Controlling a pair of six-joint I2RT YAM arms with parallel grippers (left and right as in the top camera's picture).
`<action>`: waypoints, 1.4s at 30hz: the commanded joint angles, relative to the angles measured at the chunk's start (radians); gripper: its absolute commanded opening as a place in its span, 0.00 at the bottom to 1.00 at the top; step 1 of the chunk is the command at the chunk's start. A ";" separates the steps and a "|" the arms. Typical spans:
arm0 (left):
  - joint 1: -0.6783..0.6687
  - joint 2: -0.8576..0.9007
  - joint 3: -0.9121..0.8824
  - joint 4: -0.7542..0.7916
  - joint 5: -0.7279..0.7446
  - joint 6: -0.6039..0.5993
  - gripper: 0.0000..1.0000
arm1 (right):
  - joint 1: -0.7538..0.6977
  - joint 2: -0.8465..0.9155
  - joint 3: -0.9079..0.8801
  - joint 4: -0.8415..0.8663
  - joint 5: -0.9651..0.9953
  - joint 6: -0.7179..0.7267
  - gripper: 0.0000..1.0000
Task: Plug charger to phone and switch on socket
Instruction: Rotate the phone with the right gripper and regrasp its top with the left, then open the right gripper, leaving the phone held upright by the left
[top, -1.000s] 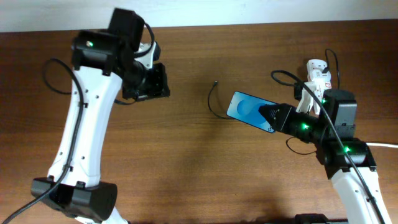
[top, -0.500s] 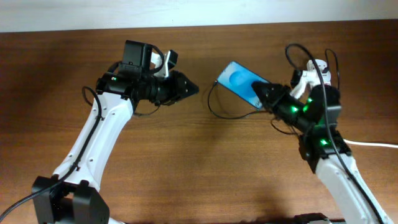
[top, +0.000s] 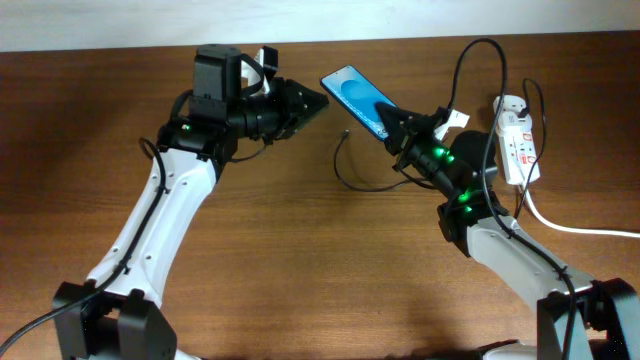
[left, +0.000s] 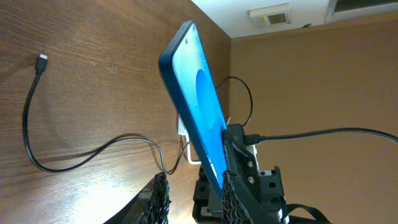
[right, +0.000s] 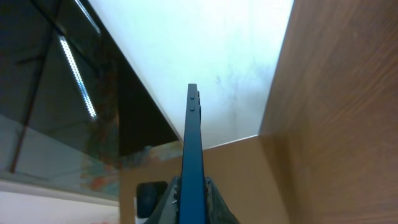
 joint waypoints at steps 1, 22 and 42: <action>-0.018 -0.016 0.000 0.019 -0.014 -0.032 0.30 | 0.034 -0.007 0.027 0.046 0.041 0.068 0.04; -0.051 -0.015 0.000 0.183 -0.116 -0.185 0.27 | 0.188 0.000 0.031 0.123 -0.016 0.071 0.04; -0.049 -0.015 0.000 0.197 -0.172 -0.211 0.00 | 0.206 0.000 0.032 0.150 -0.016 0.071 0.18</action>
